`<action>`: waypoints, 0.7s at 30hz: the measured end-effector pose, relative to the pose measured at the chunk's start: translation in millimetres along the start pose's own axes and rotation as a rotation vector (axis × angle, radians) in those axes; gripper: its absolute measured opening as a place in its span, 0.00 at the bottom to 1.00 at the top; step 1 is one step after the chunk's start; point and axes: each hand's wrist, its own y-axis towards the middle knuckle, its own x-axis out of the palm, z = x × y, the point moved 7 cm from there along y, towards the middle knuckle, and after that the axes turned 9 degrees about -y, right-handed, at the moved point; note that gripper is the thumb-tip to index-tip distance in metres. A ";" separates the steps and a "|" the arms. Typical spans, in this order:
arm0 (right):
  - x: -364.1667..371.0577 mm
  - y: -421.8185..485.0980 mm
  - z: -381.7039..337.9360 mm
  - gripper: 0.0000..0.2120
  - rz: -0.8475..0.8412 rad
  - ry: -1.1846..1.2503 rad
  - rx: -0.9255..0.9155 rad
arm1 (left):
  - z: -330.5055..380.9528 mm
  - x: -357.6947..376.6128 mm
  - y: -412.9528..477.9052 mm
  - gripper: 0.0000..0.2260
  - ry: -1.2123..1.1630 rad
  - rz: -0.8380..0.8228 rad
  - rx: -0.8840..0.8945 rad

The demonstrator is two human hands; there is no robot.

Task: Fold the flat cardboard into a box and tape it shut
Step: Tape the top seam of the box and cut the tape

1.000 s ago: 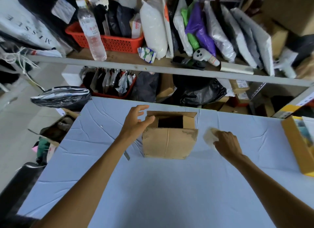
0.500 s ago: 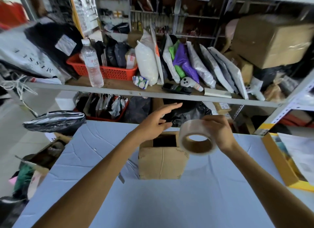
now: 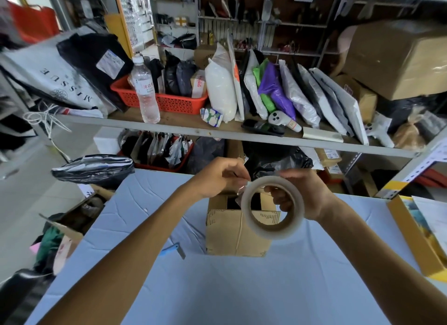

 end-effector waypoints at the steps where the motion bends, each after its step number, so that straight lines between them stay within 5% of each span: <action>1: 2.5 0.5 0.7 0.15 -0.036 -0.011 -0.026 | -2.8 -1.5 -1.0 0.11 -0.003 0.032 0.005; 5: -1.0 4.4 8.0 0.10 0.022 -0.091 -0.062 | -13.6 -13.9 -4.3 0.16 0.056 0.235 0.009; 9: -27.1 2.0 16.4 0.22 0.168 0.185 -0.064 | -26.8 -46.7 -21.3 0.13 -0.066 0.504 -0.042; 17: -49.3 -6.0 15.0 0.19 0.268 0.233 -0.135 | -22.0 -32.4 -22.3 0.08 -0.241 0.515 -0.046; 21: -42.1 -21.2 3.1 0.25 0.023 0.248 -0.322 | -23.8 -26.6 -20.7 0.06 -0.341 0.494 -0.089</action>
